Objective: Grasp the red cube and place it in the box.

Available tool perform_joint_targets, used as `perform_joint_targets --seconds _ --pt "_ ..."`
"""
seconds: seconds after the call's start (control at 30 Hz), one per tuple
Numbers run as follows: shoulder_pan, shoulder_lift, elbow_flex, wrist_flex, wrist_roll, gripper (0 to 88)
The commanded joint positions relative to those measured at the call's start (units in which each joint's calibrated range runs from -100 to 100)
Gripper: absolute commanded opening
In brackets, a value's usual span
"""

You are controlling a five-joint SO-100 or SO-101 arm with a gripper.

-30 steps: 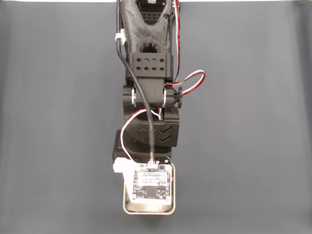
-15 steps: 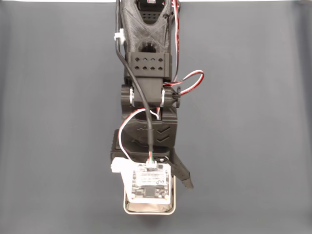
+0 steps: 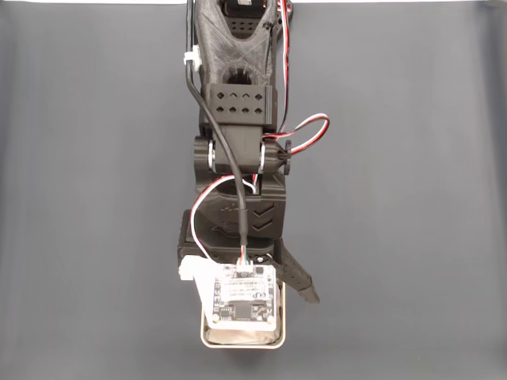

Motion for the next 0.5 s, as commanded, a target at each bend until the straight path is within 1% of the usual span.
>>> perform_joint_targets --seconds 0.0,0.47 --pt "0.6 -4.4 -0.5 -2.0 0.2 43.8" --pt "0.6 -5.6 0.4 -2.0 0.0 43.6"
